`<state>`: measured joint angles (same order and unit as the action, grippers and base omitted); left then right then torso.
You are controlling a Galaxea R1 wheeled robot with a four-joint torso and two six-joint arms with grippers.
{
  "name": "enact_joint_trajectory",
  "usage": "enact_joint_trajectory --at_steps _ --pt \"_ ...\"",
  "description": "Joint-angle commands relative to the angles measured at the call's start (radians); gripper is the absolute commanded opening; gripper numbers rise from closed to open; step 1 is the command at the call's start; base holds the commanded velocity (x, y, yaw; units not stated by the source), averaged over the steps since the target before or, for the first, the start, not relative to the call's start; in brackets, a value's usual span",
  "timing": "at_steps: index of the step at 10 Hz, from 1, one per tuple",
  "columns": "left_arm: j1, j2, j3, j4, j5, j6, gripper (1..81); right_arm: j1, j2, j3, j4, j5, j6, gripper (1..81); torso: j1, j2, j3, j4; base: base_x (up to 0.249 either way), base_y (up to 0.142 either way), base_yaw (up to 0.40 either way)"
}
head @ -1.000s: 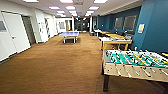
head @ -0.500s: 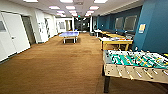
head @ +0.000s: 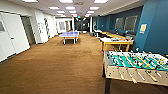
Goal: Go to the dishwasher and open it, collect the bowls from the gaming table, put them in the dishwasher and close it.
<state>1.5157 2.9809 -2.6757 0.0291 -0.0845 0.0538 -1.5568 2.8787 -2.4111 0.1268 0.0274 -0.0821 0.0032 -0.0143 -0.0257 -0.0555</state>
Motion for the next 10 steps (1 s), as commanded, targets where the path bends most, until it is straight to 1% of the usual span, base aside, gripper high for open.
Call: enact_joint_trajectory --at_steps 1,10 --pt "-0.047 -0.009 -0.001 -0.003 0.048 0.001 81.1 0.045 0.000 0.003 -0.010 -0.058 -0.005 81.1 0.000 0.000 0.000 0.000 0.116 0.000 0.000" --pt "-0.047 -0.006 0.000 -0.003 0.046 0.001 81.1 0.050 0.012 -0.020 -0.021 -0.058 -0.005 81.1 0.000 0.000 0.000 0.000 0.122 0.000 0.000"
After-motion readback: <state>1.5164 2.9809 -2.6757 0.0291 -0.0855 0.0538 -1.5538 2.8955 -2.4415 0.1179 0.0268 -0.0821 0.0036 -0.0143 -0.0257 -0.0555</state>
